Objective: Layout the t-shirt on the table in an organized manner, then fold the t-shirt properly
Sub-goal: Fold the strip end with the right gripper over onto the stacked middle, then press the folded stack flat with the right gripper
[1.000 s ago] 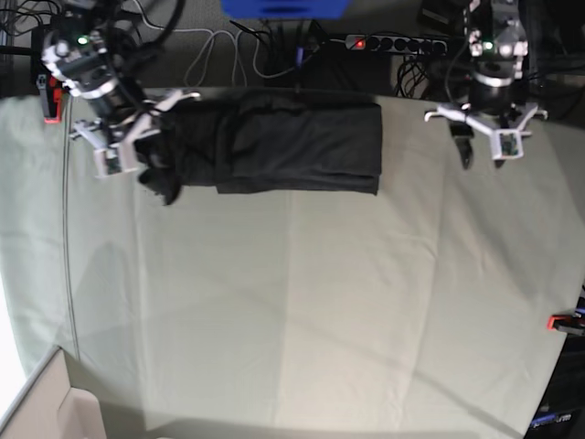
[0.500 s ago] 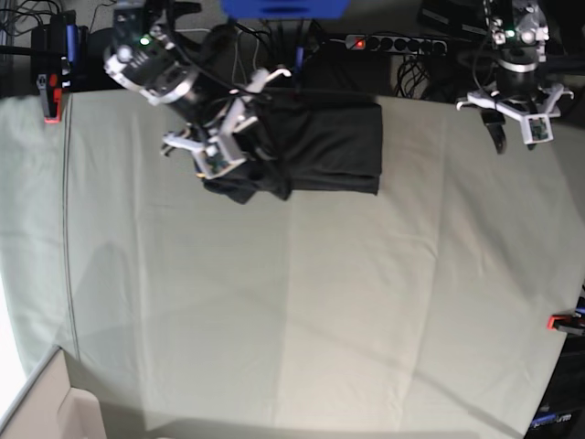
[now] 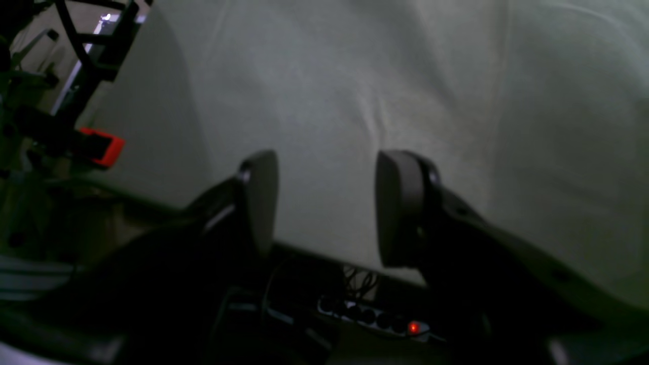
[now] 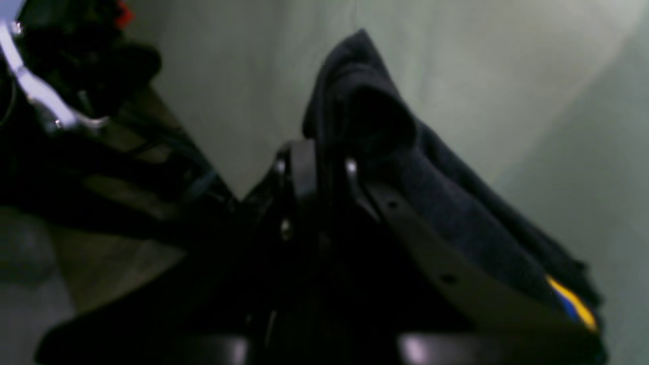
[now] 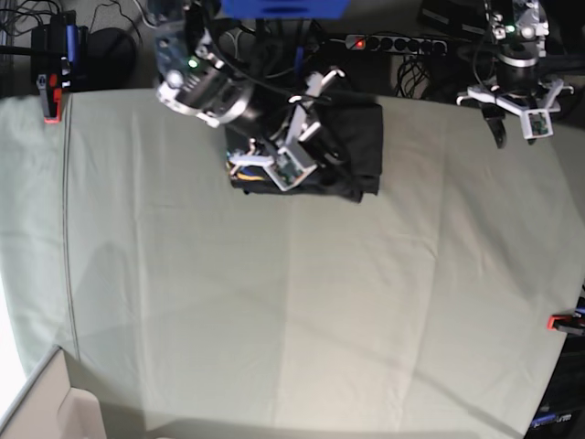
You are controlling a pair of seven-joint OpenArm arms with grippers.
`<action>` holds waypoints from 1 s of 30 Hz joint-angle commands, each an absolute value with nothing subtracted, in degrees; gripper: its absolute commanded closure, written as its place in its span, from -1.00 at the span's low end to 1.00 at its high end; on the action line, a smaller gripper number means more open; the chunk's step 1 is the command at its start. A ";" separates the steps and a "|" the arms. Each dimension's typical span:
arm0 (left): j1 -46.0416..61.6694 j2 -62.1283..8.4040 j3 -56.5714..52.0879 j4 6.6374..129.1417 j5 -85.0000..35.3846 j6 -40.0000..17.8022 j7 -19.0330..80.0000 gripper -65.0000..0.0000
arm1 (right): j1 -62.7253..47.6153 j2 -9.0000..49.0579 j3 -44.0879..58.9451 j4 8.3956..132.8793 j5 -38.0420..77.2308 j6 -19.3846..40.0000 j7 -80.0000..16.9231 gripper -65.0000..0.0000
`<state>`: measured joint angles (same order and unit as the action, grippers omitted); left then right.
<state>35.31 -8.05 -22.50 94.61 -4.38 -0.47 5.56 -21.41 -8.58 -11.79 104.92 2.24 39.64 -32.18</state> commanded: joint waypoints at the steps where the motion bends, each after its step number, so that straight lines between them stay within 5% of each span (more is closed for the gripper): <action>1: 35.74 -8.57 -23.16 95.69 -4.53 -0.31 4.09 0.09 | -20.70 -9.00 -11.91 104.84 3.38 40.00 -30.73 1.00; 23: 35.21 -8.57 -23.16 95.25 -4.53 -0.31 4.09 0.09 | -11.47 -9.00 -15.08 92.88 3.65 40.00 -30.73 1.00; 30: 35.21 -8.57 -22.99 95.25 -4.53 -0.31 4.09 0.09 | -11.74 -9.00 -20.53 93.32 3.30 40.00 -30.73 0.27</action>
<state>35.00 -8.08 -22.79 94.50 -4.38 -0.45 5.58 -12.12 -8.47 -20.53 92.18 2.11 39.62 -32.25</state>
